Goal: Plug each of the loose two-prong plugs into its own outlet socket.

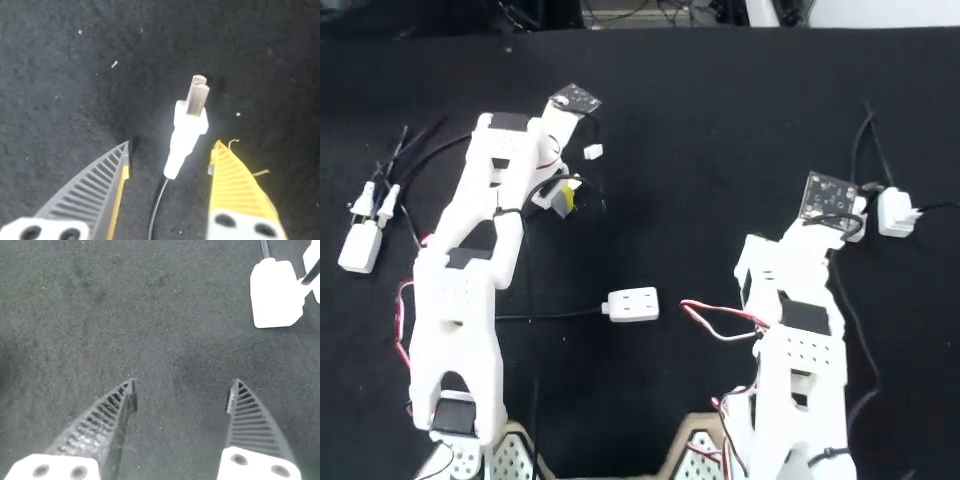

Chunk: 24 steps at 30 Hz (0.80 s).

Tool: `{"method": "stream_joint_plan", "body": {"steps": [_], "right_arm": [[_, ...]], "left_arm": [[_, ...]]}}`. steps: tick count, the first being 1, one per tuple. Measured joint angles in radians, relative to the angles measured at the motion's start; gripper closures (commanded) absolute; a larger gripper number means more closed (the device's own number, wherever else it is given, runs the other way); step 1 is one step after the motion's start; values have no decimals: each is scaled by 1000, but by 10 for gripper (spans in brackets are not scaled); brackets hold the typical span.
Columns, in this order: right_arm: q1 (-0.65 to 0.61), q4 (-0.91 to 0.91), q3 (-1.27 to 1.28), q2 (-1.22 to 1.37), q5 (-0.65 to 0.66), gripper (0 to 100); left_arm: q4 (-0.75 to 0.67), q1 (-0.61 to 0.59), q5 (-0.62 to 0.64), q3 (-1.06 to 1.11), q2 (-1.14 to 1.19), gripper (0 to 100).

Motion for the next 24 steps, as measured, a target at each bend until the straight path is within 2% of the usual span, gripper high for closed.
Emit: {"method": "stream_joint_plan", "body": {"steps": [5,10,12,14,17,24], "right_arm": [[0,0,0,0,0,719],[0,0,0,0,0,719],[0,0,0,0,0,719],[0,0,0,0,0,719],[0,0,0,0,0,719],[0,0,0,0,0,719]], "left_arm": [[0,0,0,-11,9,761],[2,6,-2,-11,9,983],[2,9,2,-11,9,945],[2,9,28,-11,11,976],[37,6,64,-26,11,971],[305,5,78,-176,12,970]]}}
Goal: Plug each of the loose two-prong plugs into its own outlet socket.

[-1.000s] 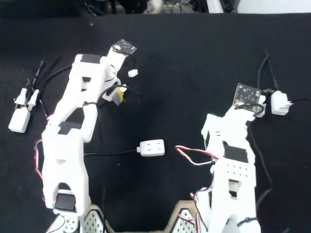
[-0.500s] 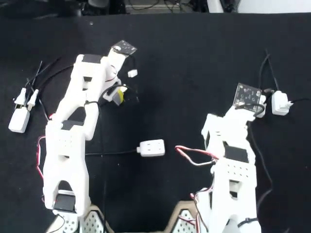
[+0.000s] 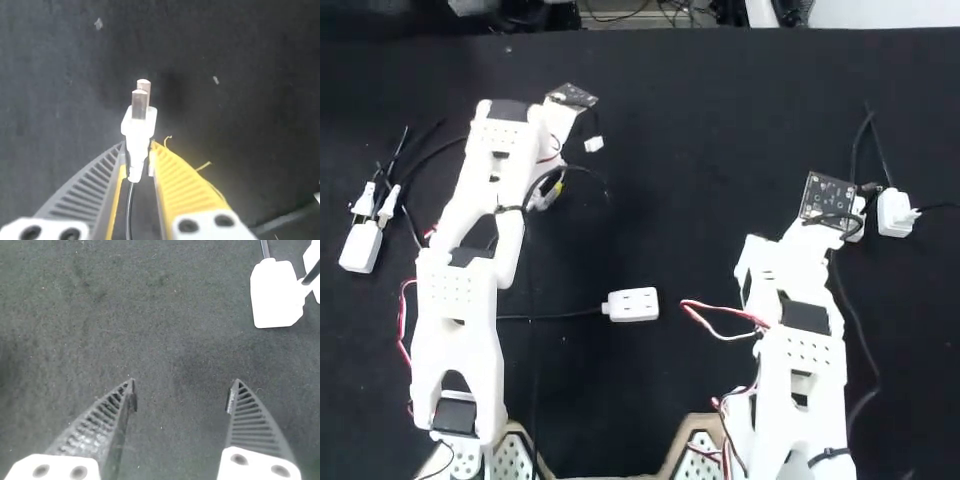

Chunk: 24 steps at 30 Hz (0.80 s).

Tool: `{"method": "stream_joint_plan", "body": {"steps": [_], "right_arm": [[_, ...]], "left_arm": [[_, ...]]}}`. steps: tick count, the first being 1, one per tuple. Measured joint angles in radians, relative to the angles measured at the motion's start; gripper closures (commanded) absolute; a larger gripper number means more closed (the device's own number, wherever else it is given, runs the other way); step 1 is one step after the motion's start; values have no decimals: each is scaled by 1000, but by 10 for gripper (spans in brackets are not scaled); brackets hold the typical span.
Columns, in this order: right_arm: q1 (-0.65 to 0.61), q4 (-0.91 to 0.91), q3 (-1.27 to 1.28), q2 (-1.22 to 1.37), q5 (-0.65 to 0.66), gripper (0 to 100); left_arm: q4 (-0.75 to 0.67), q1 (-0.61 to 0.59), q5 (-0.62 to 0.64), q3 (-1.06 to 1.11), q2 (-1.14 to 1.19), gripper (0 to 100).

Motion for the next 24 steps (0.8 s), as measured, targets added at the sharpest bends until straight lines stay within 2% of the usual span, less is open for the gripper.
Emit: {"method": "stream_joint_plan", "body": {"steps": [3,7,11,15,18,21,24], "right_arm": [[0,0,0,0,0,719],[0,0,0,0,0,719],[0,0,9,0,0,719],[0,-3,17,0,0,719],[0,-3,17,0,0,719],[8,32,11,-2,0,719],[43,163,-60,-40,0,719]], "left_arm": [[150,-5,11,-87,0,970],[190,-43,98,-112,-18,970],[195,-51,120,-31,-146,970],[195,-17,164,180,-359,970],[152,54,230,393,-552,970],[32,124,318,628,-756,970],[-127,206,390,870,-962,970]]}}
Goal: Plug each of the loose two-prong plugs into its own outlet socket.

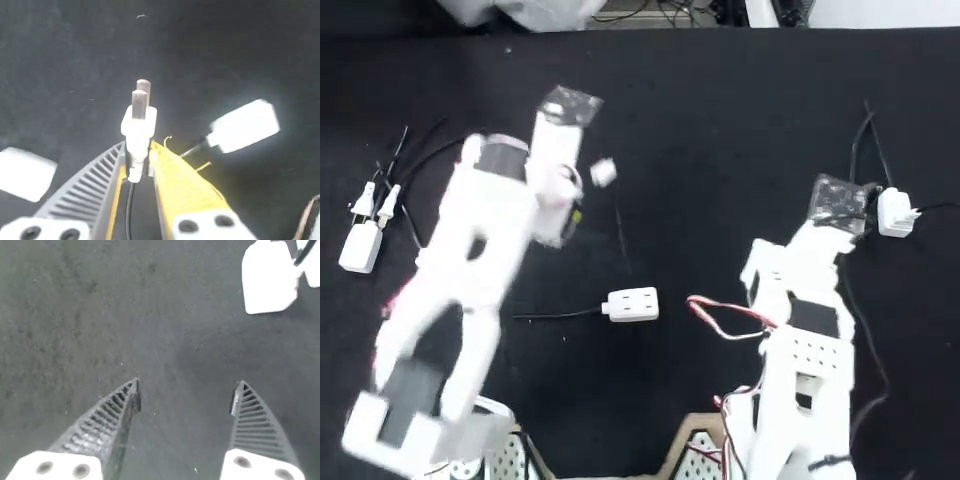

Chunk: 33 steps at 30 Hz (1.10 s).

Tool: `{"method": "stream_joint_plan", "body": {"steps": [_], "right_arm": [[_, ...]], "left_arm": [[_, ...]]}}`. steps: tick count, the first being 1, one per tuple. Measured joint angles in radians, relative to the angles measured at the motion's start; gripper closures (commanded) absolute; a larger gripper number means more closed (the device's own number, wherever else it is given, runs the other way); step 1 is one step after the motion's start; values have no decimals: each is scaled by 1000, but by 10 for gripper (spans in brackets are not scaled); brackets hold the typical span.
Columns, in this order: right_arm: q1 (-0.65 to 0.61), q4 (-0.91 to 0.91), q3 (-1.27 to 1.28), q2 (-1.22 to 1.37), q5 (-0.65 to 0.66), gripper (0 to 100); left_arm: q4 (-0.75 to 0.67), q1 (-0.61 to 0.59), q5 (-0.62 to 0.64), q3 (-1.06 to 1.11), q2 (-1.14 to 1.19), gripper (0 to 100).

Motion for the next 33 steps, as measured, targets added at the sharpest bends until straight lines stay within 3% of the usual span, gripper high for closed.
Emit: {"method": "stream_joint_plan", "body": {"steps": [5,11,16,22,30,33], "right_arm": [[61,218,-35,-146,20,720],[144,273,51,-391,98,720],[178,328,175,-614,107,720],[178,425,215,-842,109,720],[178,440,282,-864,144,720],[178,440,282,-864,144,720]], "left_arm": [[-304,163,35,377,-287,970],[-601,265,35,663,-423,970],[-660,396,120,675,-433,964],[-726,453,146,718,-436,722],[-767,476,155,743,-448,758],[-738,399,155,743,-448,758]]}}
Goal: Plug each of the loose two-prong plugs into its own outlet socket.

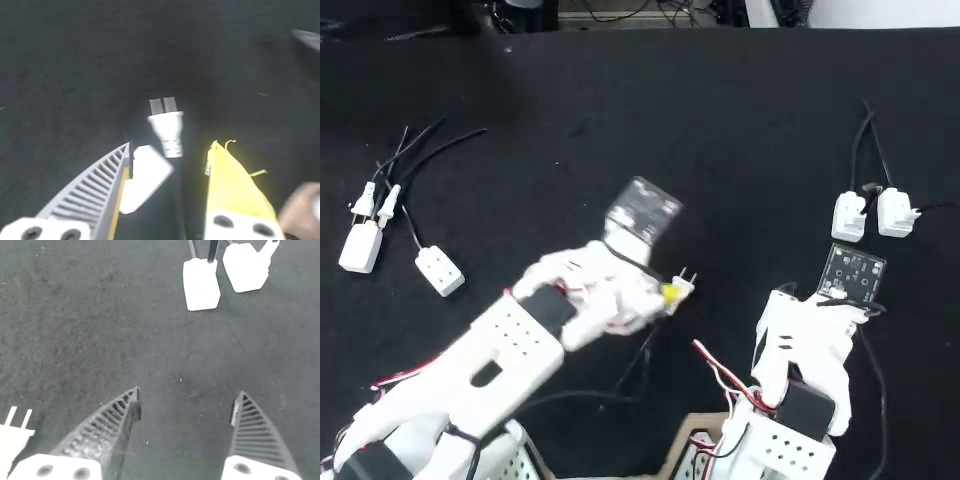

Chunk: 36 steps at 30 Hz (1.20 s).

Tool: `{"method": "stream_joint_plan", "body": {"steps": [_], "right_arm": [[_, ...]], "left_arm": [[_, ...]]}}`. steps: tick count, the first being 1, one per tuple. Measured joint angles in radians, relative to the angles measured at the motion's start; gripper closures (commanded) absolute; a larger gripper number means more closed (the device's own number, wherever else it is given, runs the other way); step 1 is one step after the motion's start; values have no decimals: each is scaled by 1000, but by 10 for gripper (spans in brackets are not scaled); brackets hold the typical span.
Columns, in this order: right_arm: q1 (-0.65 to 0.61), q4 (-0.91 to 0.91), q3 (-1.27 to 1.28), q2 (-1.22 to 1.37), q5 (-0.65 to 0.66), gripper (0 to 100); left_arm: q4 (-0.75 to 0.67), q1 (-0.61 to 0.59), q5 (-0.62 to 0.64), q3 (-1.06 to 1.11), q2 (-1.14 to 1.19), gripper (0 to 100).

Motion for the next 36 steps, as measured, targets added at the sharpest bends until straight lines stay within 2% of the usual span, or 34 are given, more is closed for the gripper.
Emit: {"method": "stream_joint_plan", "body": {"steps": [3,8,12,16,20,26,30,36], "right_arm": [[-9,2,0,0,11,720],[-181,2,0,0,98,720],[-313,2,0,0,120,720],[-448,-20,-17,52,123,720],[-574,-60,-80,236,114,720],[-735,-180,-115,566,-86,720],[-750,-221,-172,746,-175,720],[-753,-236,-265,936,-219,720]], "left_arm": [[66,-147,0,0,0,758],[107,-394,0,11,0,758],[107,-522,0,89,0,758],[78,-600,0,164,0,759],[-44,-640,23,267,-2,759],[-149,-649,80,328,-2,759],[-155,-649,84,328,-2,759],[-155,-649,84,328,-2,759]]}}
